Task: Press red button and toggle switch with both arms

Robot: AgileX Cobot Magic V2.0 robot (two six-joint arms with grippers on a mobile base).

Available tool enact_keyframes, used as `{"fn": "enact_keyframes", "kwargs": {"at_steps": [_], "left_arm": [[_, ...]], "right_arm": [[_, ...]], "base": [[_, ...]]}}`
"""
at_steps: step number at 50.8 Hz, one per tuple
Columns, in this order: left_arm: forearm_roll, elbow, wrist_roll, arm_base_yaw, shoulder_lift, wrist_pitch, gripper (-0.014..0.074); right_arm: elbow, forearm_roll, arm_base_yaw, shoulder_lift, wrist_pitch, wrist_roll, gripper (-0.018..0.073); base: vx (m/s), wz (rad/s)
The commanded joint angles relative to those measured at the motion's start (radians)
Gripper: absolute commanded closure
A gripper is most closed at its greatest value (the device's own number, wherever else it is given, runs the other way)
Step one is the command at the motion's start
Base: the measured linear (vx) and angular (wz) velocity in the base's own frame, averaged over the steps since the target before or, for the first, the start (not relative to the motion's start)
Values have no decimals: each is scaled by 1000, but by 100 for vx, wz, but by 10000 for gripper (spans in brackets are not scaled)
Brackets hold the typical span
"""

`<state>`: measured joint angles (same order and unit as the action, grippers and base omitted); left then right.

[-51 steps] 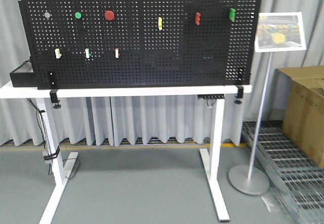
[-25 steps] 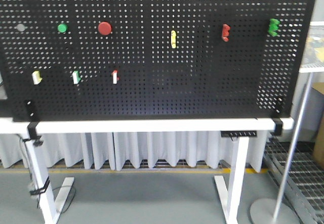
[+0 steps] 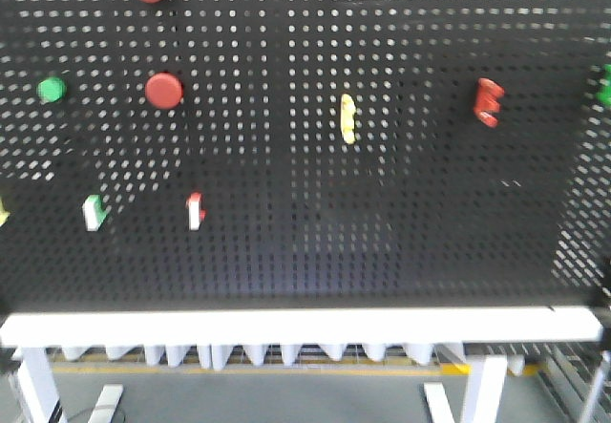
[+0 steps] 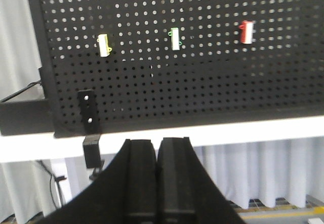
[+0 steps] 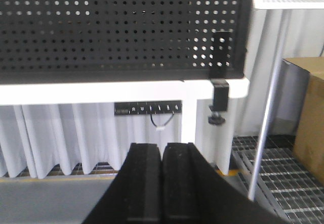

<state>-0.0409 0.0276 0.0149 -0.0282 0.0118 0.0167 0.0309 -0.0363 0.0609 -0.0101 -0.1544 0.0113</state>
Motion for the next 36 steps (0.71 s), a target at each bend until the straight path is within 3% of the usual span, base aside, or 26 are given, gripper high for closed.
{"fn": "enact_keyframes", "kwargs": {"at_steps": [1,36], "left_arm": [[10,26,-7,-2,-5,80,594],[10,26,-7,-2,-5,80,594]], "right_arm": [[11,-2,1,-18,88,-5,559],[11,-2,1,-18,88,-5,559]], "base": [[38,3],[21,1]]}}
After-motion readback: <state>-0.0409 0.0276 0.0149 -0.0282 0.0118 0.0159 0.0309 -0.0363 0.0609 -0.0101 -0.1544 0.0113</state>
